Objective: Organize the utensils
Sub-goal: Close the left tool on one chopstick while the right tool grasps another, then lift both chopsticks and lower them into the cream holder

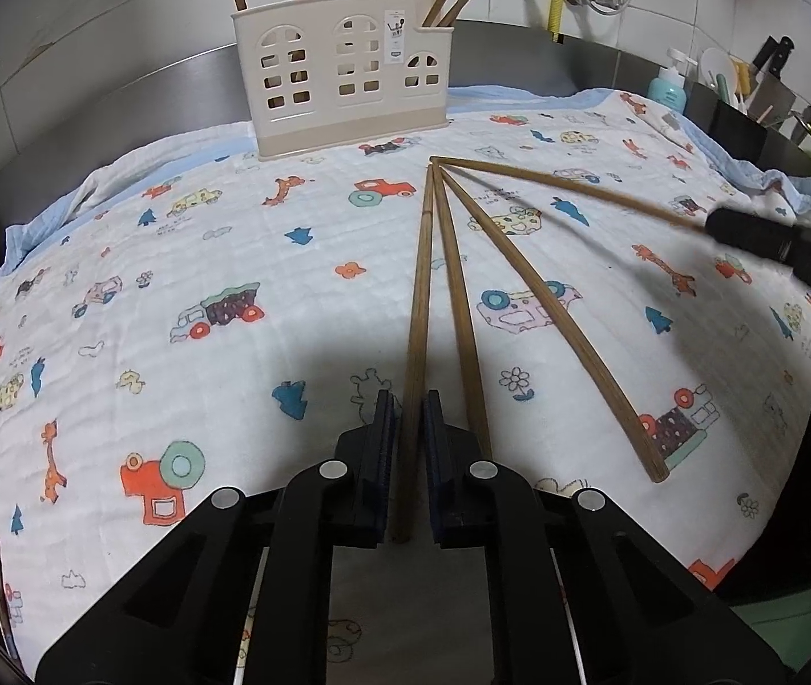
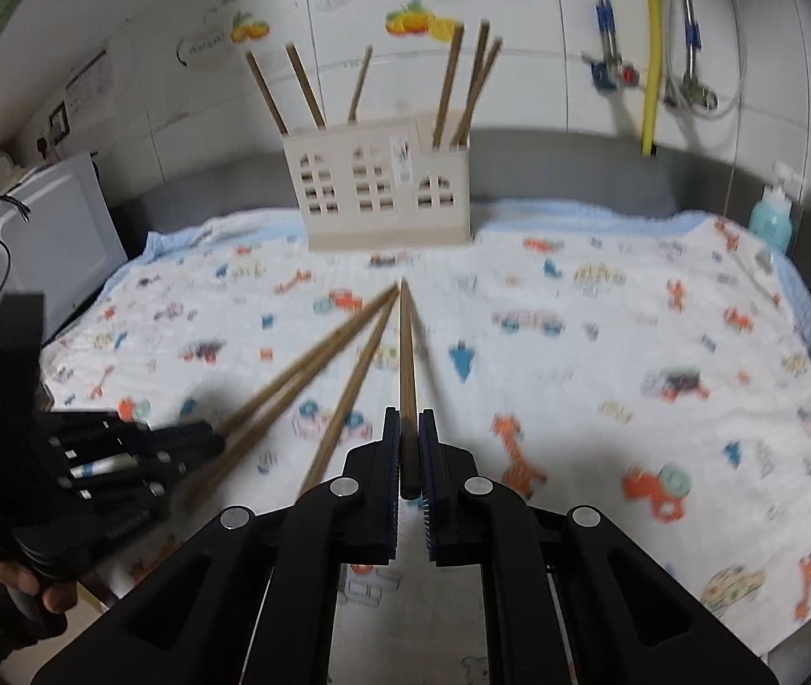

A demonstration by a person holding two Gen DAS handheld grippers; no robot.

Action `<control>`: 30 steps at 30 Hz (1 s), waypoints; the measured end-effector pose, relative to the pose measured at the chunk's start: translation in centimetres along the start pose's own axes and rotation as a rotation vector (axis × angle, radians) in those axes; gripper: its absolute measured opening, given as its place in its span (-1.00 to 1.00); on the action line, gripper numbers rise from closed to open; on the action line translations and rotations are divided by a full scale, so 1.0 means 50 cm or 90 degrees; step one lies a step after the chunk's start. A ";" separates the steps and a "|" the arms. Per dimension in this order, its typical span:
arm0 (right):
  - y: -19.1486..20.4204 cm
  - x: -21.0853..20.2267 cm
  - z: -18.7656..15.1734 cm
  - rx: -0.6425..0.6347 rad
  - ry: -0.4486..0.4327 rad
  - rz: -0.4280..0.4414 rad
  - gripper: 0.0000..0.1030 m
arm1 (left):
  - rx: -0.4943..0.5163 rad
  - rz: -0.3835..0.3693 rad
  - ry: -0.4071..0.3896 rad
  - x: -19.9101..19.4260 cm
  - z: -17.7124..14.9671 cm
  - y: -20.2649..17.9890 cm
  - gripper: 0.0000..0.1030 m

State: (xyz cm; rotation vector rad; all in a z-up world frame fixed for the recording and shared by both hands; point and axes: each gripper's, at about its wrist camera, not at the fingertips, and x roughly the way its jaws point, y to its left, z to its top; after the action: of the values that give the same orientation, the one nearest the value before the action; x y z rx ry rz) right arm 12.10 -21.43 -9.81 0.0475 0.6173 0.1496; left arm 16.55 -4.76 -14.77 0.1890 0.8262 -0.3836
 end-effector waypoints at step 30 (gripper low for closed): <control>0.006 -0.085 0.217 -0.087 -0.096 0.032 -0.87 | -0.012 -0.022 -0.165 -0.136 0.115 0.058 -0.88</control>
State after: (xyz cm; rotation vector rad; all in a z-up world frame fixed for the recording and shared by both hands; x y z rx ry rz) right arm 14.94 -21.77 1.47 -0.0568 0.4537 0.2341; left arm 17.44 -2.12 -5.83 0.1042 0.5788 -0.4232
